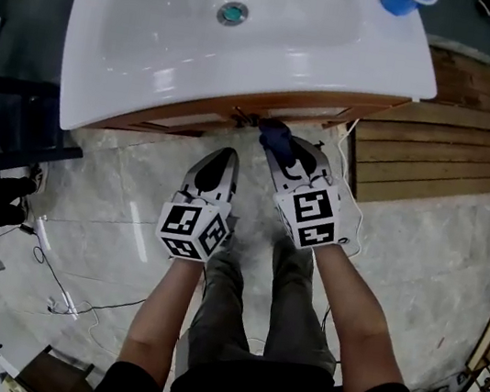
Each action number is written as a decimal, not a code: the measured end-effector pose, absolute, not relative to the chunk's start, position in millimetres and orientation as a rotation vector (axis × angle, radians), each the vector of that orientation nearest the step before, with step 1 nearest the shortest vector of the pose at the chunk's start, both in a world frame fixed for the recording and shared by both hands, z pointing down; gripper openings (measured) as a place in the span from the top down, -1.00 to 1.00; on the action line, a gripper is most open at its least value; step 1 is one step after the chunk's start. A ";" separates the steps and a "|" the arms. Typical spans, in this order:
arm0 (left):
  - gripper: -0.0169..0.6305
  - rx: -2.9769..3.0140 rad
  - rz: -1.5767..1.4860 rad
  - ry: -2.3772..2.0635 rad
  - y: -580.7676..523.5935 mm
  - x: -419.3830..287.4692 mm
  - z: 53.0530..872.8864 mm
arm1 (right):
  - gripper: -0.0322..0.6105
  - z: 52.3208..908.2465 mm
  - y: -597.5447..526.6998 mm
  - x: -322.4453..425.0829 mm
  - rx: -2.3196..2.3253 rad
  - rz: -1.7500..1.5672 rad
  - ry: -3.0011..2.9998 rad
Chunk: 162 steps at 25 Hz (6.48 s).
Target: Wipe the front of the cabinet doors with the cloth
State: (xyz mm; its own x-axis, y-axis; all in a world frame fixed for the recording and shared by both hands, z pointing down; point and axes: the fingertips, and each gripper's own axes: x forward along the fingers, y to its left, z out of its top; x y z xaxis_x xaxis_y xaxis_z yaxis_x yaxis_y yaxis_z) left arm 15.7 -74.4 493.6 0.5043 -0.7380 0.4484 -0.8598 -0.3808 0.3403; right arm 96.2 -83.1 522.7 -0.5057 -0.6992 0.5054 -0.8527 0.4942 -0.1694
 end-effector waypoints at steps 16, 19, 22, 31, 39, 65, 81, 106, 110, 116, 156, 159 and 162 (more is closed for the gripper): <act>0.88 2.190 0.327 -1.329 -77.6 -1.4 507.5 | 0.43 538.6 -100.1 76.0 1.248 0.540 -2.363; 0.88 2.194 0.327 -1.313 -81.6 11.4 508.6 | 0.43 541.4 -103.1 86.1 1.254 0.538 -2.353; 0.88 2.202 0.320 -1.303 -86.8 25.2 508.2 | 0.43 544.2 -106.9 99.9 1.265 0.540 -2.340; 0.88 2.210 0.338 -1.236 -94.9 69.7 518.7 | 0.43 547.7 -113.2 156.8 1.344 0.555 -2.289; 0.88 2.241 0.364 -1.163 -96.1 119.3 524.2 | 0.43 556.7 -113.2 211.1 1.436 0.600 -2.234; 0.88 2.219 0.370 -1.177 -96.5 95.4 529.9 | 0.43 576.0 -84.8 197.2 1.428 0.680 -2.200; 0.88 2.138 0.367 -1.267 -81.6 11.2 546.4 | 0.43 594.3 -94.5 94.6 1.266 0.672 -2.285; 0.88 2.181 0.406 -1.203 -94.6 79.4 553.9 | 0.43 605.1 -113.2 179.0 1.371 0.669 -2.187; 0.88 2.198 0.415 -1.174 -95.9 103.3 554.6 | 0.43 608.5 -113.0 206.7 1.399 0.696 -2.166; 0.88 2.215 0.436 -1.142 -96.8 130.4 555.8 | 0.43 610.9 -111.3 242.4 1.450 0.724 -2.135; 0.88 2.202 0.376 -1.206 -53.1 113.0 435.7 | 0.43 442.4 -52.5 257.3 1.528 0.736 -2.212; 0.88 2.228 0.368 -1.204 -47.2 107.1 417.3 | 0.43 424.7 -44.0 256.0 1.525 0.697 -2.225; 0.88 2.252 0.355 -1.211 -44.0 99.0 401.1 | 0.43 407.6 -39.5 253.2 1.545 0.718 -2.255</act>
State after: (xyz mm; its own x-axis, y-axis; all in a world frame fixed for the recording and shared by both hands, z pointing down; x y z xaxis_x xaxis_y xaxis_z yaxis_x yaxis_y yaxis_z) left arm 99.0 -44.0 401.1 0.5588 -0.6829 0.4705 -0.8289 -0.4409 0.3443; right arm 253.2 -39.5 407.6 -0.3676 -0.7723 0.5180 -0.9297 0.2911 -0.2257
